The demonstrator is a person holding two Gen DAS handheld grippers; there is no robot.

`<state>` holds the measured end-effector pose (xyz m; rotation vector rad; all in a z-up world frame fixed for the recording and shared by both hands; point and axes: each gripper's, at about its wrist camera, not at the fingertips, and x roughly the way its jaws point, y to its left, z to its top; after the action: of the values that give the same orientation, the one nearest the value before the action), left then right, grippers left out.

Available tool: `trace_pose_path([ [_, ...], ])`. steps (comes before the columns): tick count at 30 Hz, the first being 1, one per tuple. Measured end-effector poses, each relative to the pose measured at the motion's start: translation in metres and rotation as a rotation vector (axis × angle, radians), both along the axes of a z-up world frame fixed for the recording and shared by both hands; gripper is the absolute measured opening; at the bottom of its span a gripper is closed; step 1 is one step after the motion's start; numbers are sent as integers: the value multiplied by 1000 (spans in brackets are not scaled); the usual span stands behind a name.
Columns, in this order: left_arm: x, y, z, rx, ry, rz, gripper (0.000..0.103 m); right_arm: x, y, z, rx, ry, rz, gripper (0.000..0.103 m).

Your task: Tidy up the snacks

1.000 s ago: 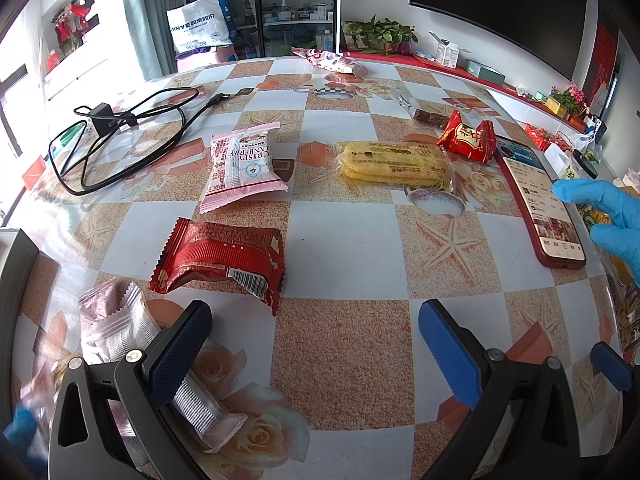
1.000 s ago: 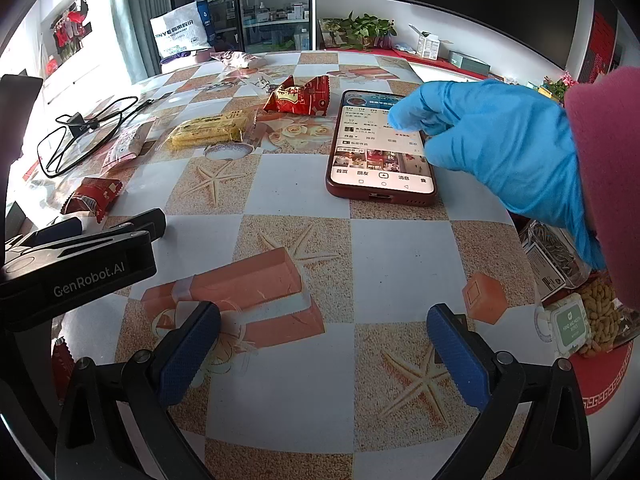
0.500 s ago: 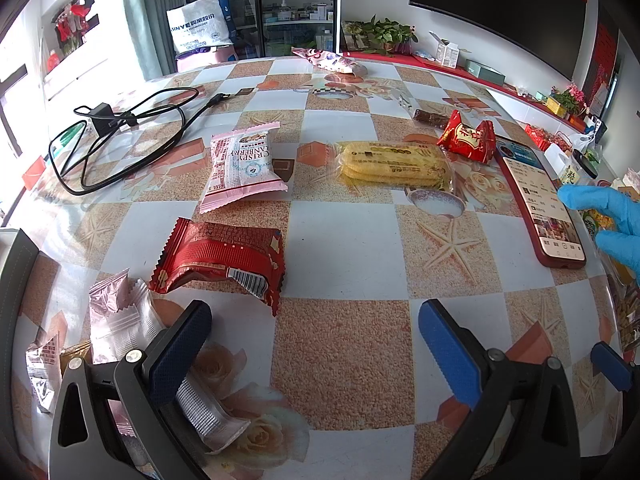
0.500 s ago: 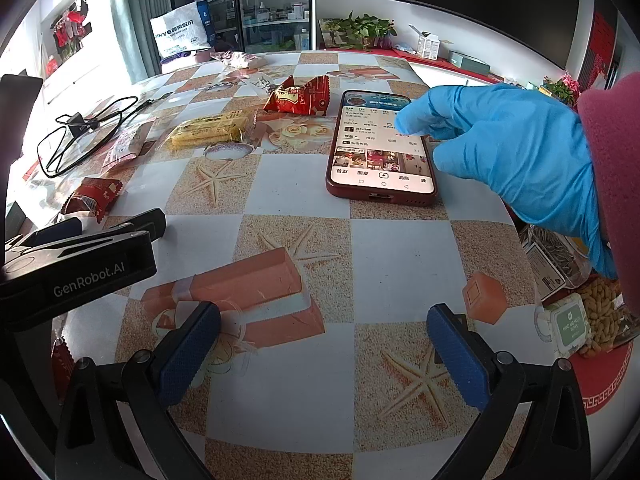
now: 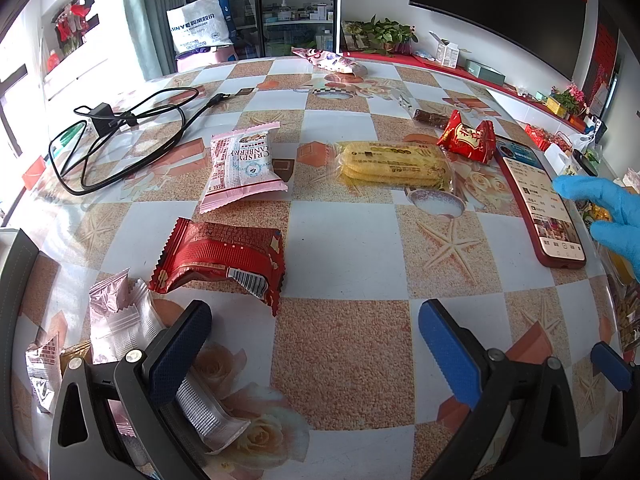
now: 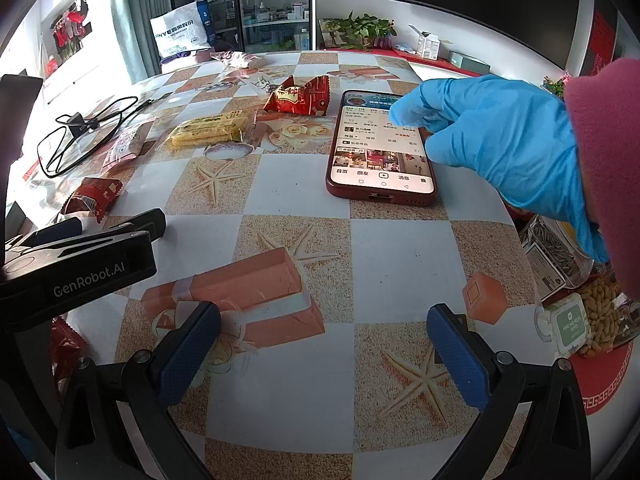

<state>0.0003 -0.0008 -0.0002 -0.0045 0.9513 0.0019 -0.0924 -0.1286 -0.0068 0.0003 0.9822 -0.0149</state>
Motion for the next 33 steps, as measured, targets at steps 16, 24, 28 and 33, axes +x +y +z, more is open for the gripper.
trace_pose_path([
  [16,0,0,0,0,0,0,103,0,0,0,0,0,0,103],
  [24,17,-2,5,6,286,-69,103,0,0,0,0,0,0,103],
  [28,18,-3,5,1,276,-70,103,0,0,0,0,0,0,103],
  [33,22,-4,3,41,324,-64,103,0,0,0,0,0,0,103],
])
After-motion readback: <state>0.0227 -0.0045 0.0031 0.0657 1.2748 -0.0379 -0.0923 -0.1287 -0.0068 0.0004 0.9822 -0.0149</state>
